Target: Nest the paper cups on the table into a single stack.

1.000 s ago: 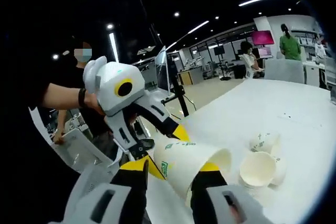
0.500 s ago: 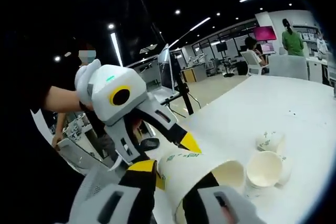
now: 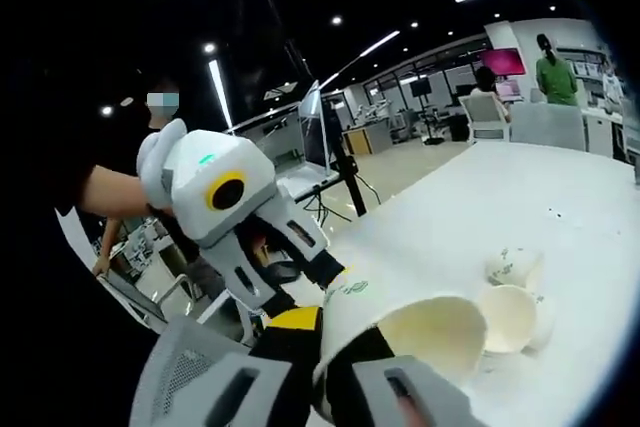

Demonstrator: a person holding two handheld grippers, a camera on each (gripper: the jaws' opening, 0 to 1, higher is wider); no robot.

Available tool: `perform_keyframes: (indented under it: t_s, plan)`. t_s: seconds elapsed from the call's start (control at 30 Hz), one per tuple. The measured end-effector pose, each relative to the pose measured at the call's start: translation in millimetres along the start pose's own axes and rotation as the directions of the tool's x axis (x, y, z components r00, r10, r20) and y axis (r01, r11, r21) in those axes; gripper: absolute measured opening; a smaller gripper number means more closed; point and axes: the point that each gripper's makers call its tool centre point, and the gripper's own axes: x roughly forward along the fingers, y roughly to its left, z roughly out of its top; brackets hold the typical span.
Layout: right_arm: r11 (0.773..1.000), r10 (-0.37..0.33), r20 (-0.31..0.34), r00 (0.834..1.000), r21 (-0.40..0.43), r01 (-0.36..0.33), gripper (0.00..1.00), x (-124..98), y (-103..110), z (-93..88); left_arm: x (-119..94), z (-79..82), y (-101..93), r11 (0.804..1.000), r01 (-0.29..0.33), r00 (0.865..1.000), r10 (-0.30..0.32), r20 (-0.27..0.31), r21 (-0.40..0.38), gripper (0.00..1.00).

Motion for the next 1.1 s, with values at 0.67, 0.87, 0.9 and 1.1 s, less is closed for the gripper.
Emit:
perform_keyframes:
  t_s: [0.67, 0.87, 0.9, 1.1]
  plan:
    - [0.994, -0.098, -0.054, 0.994, -0.045, 0.095, 0.0, -25.6, -42.6, 12.3, -4.8, -24.9, 11.5, 0.939, -0.128, 0.985, 0.158, 0.071, -0.32, 0.36]
    - [0.991, -0.12, -0.083, 0.989, -0.069, 0.114, 0.0, -28.1, -51.7, 17.0, -8.1, -32.0, 14.4, 0.906, -0.156, 0.974, 0.208, 0.093, -0.393, 0.44]
    - [0.991, -0.122, -0.086, 0.989, -0.07, 0.116, 0.0, -28.4, -56.7, 17.7, -8.7, -33.7, 15.4, 0.901, -0.161, 0.972, 0.215, 0.093, -0.402, 0.44]
    - [0.989, -0.123, -0.112, 0.986, -0.101, 0.112, 0.0, -26.1, -63.0, 19.3, -14.2, -42.3, 18.3, 0.867, -0.202, 0.957, 0.274, 0.096, -0.455, 0.46]
